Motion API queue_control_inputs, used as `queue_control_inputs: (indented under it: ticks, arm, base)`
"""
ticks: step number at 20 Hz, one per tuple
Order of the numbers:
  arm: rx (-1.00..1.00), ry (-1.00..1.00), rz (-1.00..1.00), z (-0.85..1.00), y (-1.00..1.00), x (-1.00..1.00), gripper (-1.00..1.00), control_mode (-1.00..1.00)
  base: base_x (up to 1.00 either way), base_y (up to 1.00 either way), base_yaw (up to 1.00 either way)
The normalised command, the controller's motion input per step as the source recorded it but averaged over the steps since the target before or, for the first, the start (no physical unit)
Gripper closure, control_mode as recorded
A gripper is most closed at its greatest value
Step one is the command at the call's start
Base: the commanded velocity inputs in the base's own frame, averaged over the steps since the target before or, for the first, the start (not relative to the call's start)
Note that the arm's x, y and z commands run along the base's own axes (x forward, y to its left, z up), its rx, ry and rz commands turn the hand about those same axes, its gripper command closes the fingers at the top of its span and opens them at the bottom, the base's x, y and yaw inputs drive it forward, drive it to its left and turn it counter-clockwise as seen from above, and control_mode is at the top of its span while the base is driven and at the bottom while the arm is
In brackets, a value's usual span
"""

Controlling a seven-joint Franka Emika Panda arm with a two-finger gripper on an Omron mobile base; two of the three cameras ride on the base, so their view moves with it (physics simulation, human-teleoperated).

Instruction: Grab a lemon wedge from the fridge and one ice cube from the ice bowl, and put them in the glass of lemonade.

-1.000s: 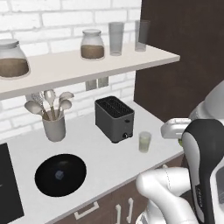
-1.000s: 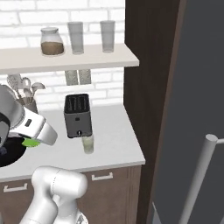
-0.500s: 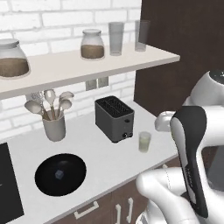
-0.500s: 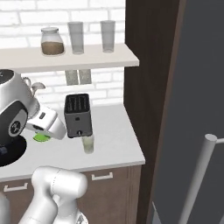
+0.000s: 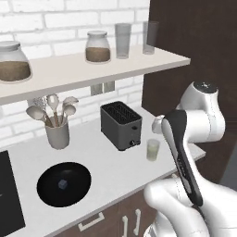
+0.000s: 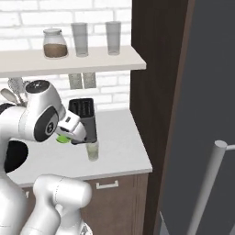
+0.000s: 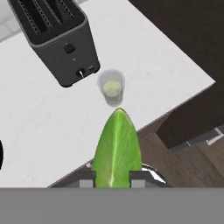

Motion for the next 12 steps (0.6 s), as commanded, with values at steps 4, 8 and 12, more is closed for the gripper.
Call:
queue_control_inputs:
  ticks: [4, 8, 12]
  arm:
    - [0.0, 0.0, 0.0, -0.58, 0.0, 0.63, 1.0, -1.0]
    - [0.0, 0.01, 0.0, -0.54, 0.0, 0.36, 1.0, -1.0]
    - [0.0, 0.0, 0.0, -0.2, 0.0, 0.4, 1.0, -1.0]
  base:
    - [0.0, 0.0, 0.0]
    - [0.0, 0.0, 0.0]
    - [0.0, 0.0, 0.0]
